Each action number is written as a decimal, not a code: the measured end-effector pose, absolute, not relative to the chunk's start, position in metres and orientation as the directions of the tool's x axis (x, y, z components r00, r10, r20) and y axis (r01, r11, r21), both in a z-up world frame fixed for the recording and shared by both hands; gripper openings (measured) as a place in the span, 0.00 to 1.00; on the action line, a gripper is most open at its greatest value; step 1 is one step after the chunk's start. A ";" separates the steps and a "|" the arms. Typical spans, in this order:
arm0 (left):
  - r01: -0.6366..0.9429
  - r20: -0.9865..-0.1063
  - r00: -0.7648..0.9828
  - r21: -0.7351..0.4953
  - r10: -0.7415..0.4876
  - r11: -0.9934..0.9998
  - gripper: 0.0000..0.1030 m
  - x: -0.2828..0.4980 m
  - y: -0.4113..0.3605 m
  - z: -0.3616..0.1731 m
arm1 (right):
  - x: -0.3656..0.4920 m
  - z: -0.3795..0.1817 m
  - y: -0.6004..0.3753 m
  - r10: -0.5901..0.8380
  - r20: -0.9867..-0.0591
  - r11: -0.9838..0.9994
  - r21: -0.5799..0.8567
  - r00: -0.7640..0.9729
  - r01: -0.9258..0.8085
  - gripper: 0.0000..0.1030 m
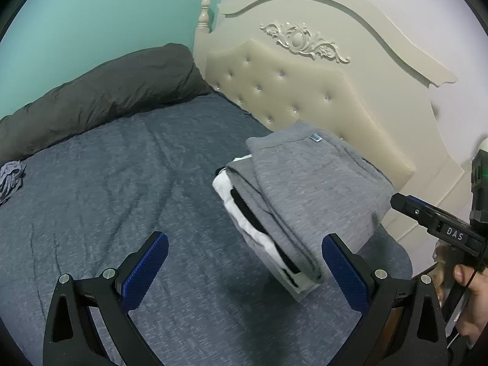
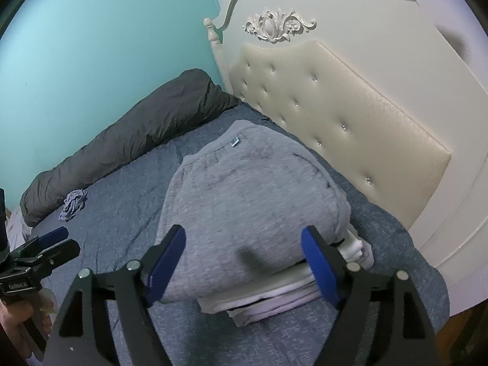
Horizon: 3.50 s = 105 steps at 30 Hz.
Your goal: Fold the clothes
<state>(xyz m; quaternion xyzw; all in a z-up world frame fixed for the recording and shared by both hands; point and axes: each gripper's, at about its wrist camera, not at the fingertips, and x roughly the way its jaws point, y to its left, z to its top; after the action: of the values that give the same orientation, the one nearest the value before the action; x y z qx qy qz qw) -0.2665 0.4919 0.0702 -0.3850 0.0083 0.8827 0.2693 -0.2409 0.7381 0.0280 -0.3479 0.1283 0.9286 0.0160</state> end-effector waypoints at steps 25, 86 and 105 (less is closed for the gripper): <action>-0.479 -0.638 -0.616 -0.163 0.463 -0.862 1.00 -0.213 0.409 0.088 | -0.167 0.043 0.646 0.050 -0.615 -0.967 0.167 -0.787 -0.192 0.91; -0.610 -0.558 -0.612 -0.117 0.560 -0.783 1.00 -0.015 0.326 0.076 | 0.047 0.022 0.548 0.111 -0.597 -0.966 0.124 -0.795 -0.228 0.91; -0.604 -0.555 -0.615 -0.125 0.560 -0.787 1.00 -0.002 0.314 0.075 | 0.061 0.017 0.539 0.101 -0.600 -0.966 0.133 -0.794 -0.223 0.91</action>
<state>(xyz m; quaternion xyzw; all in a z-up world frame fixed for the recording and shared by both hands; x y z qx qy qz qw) -0.0024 0.3141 0.0747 -0.2956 0.0369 0.8979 0.3242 0.0610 0.5395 0.0173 -0.3092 0.0987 0.9420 0.0857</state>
